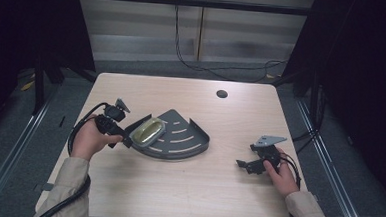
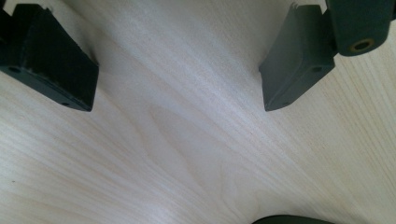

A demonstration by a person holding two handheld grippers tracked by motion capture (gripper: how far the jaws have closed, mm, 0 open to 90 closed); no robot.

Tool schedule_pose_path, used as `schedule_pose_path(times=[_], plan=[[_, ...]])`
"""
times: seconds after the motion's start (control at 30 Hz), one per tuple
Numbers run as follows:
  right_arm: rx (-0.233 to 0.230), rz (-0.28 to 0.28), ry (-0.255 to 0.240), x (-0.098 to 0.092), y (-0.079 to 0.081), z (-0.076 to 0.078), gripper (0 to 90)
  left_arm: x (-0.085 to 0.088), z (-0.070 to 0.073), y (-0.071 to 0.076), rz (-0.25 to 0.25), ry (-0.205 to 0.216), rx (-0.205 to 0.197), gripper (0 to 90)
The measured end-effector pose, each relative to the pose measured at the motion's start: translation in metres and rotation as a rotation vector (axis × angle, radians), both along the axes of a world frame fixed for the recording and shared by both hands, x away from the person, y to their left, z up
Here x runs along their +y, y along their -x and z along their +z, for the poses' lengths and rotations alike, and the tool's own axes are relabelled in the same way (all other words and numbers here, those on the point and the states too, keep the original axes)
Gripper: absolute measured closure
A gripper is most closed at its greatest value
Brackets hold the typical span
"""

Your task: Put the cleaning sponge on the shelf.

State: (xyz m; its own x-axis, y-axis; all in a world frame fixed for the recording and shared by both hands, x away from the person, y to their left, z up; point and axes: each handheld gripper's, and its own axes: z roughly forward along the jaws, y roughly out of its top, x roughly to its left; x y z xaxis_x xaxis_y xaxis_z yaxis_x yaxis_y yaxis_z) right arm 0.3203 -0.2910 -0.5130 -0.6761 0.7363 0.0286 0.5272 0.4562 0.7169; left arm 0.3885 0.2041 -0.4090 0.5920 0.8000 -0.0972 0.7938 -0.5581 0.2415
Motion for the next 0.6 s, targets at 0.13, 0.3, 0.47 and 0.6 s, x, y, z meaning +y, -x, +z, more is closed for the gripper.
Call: schedule_pose_path(times=[0.13, 0.3, 0.47, 0.6], plan=[[0.000, 0.000, 0.000, 0.000, 0.000, 0.000, 10.8, 0.004, -0.004, 0.006, 0.004, 0.010, -0.015, 23.5], [0.000, 0.000, 0.000, 0.000, 0.000, 0.000, 10.8, 0.009, -0.010, 0.013, -0.001, 0.014, -0.016, 23.5], [0.000, 0.000, 0.000, 0.000, 0.000, 0.000, 10.8, 0.014, -0.019, 0.020, 0.005, 0.017, -0.007, 23.5], [0.000, 0.000, 0.000, 0.000, 0.000, 0.000, 10.8, 0.019, -0.025, 0.024, 0.012, 0.018, 0.008, 23.5]])
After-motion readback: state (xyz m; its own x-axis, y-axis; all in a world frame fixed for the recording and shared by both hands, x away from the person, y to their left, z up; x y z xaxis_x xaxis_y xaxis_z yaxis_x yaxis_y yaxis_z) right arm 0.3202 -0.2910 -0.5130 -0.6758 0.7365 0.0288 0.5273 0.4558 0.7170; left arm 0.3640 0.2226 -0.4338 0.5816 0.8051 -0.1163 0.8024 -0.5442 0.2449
